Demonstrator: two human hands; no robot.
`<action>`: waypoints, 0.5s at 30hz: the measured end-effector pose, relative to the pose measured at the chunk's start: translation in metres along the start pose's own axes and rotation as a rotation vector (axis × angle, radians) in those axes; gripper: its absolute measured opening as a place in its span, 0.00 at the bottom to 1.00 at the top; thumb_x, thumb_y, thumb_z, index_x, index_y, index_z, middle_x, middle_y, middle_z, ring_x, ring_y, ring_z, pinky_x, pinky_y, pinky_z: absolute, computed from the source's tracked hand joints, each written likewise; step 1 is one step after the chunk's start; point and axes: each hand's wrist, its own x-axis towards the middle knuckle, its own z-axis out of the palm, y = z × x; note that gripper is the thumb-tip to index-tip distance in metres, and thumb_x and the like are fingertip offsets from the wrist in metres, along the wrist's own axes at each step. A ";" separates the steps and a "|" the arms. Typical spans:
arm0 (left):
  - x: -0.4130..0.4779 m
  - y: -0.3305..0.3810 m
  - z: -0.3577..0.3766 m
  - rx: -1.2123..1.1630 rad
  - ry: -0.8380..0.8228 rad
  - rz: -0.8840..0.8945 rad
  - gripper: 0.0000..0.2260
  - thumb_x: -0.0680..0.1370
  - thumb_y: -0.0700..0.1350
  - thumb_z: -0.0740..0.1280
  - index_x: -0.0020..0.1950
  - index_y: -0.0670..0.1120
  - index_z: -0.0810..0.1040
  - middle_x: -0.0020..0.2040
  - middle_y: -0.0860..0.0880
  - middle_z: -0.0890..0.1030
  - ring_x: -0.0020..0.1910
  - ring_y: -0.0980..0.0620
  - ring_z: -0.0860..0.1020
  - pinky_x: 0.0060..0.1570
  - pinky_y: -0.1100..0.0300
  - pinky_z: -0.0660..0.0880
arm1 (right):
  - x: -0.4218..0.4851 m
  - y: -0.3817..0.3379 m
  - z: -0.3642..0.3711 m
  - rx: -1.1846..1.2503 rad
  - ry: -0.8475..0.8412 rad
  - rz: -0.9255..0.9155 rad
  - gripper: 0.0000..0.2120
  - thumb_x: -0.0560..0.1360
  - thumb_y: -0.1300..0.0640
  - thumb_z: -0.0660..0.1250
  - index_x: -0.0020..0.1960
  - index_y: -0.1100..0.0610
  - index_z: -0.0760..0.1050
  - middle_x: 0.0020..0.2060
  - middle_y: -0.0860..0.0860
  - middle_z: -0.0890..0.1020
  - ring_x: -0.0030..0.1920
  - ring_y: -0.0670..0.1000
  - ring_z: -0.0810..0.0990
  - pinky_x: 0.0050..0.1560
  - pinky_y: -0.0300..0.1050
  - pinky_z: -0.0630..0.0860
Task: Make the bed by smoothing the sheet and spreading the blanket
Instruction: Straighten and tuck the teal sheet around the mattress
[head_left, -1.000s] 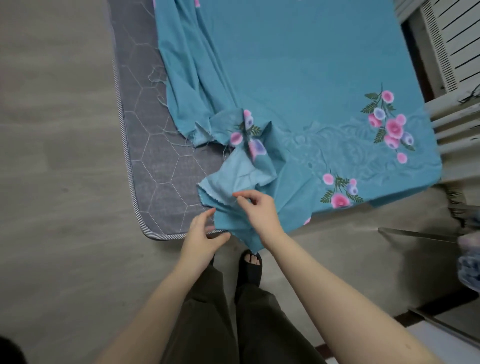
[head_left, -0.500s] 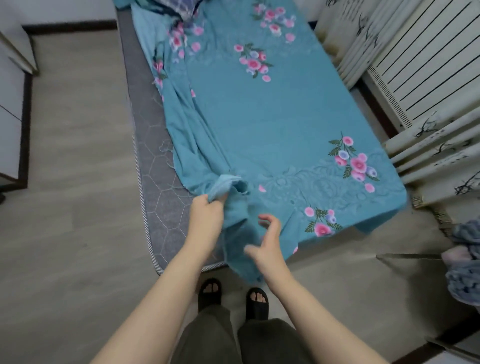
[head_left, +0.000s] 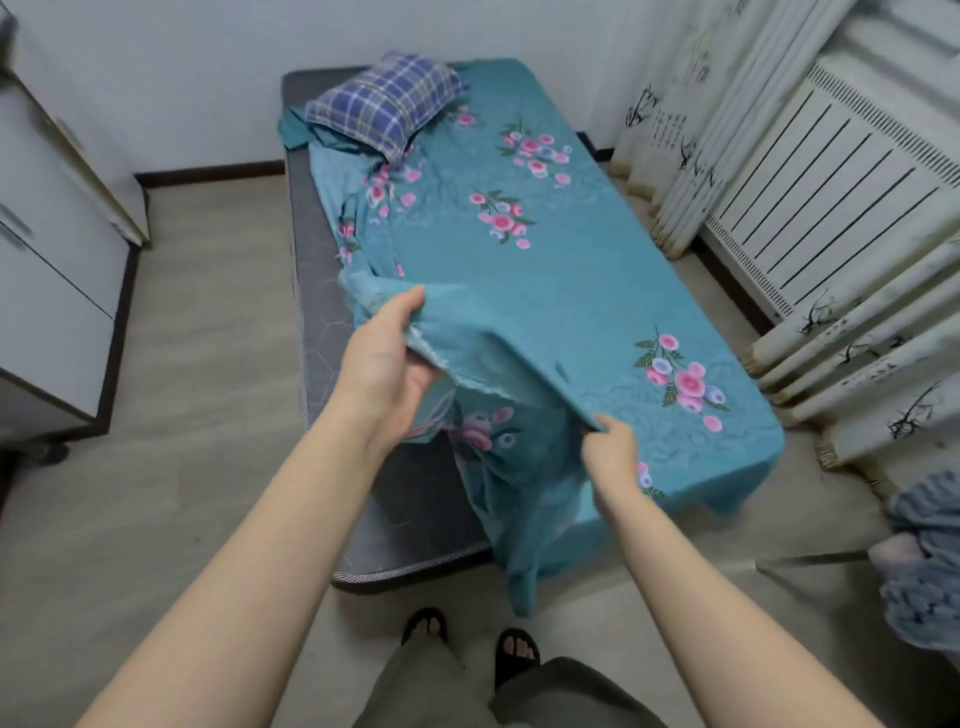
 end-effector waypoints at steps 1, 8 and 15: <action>0.001 0.000 -0.006 -0.036 0.064 0.008 0.07 0.80 0.40 0.61 0.51 0.40 0.78 0.46 0.43 0.84 0.43 0.49 0.83 0.44 0.55 0.82 | 0.003 -0.004 -0.015 0.038 0.035 -0.013 0.20 0.72 0.72 0.55 0.57 0.60 0.77 0.49 0.51 0.77 0.52 0.51 0.74 0.51 0.38 0.71; -0.006 -0.088 -0.066 -0.152 0.270 -0.292 0.19 0.80 0.29 0.50 0.65 0.40 0.73 0.49 0.39 0.84 0.47 0.44 0.84 0.46 0.46 0.81 | -0.012 0.013 -0.107 -0.375 0.275 -0.425 0.23 0.63 0.70 0.62 0.52 0.49 0.76 0.41 0.53 0.83 0.42 0.58 0.78 0.38 0.46 0.69; -0.048 -0.211 -0.141 0.431 0.337 -0.782 0.17 0.76 0.25 0.46 0.57 0.33 0.70 0.52 0.32 0.76 0.36 0.39 0.79 0.27 0.51 0.77 | -0.020 0.075 -0.149 -0.945 -0.215 -0.223 0.24 0.63 0.64 0.59 0.52 0.43 0.79 0.49 0.47 0.83 0.52 0.53 0.79 0.47 0.49 0.79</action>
